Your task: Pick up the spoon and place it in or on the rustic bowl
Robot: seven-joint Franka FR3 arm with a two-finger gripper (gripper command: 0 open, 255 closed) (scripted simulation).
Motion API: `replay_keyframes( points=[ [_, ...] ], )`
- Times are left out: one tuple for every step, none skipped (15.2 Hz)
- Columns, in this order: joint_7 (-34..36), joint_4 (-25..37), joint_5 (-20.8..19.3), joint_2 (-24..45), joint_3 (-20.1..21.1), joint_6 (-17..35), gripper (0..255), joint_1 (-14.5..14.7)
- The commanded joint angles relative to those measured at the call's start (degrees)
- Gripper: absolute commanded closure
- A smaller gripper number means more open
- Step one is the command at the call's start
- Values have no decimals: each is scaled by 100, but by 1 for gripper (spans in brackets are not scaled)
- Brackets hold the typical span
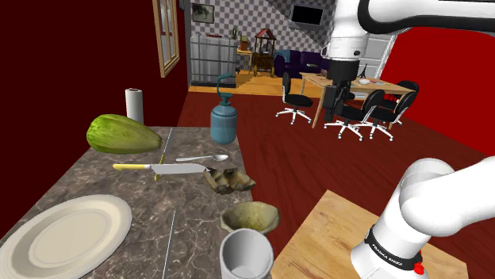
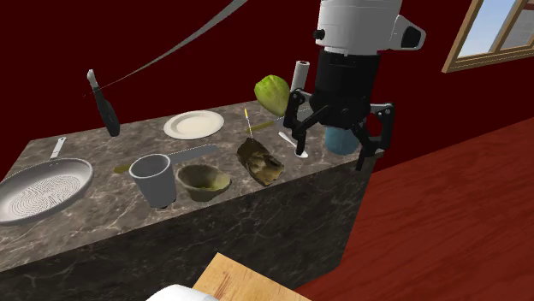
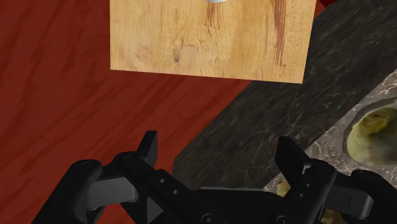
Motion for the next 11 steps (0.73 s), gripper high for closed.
replay_keyframes(
  points=[
    [0, 0, 0, 0, 0, 0, 0, 0],
    [-75, -48, 16, 123, -23, 215, 0, 36],
    [-151, -89, 33, 252, -44, 428, 0, 73],
    [-227, -121, 52, 388, -65, 639, 0, 110],
    [-304, -145, 73, 530, -85, 848, 0, 148],
    [-382, -160, 96, 678, -103, 1054, 0, 186],
    [-462, -168, 122, 831, -120, 1257, 0, 224],
    [-543, -167, 149, 990, -135, 1457, 0, 262],
    [-625, -158, 179, 1153, -150, 1653, 0, 302],
    [-707, -142, 211, 1320, -164, 1844, 0, 342],
    [-791, -117, 246, 1491, -177, 2032, 0, 382]
  ],
)
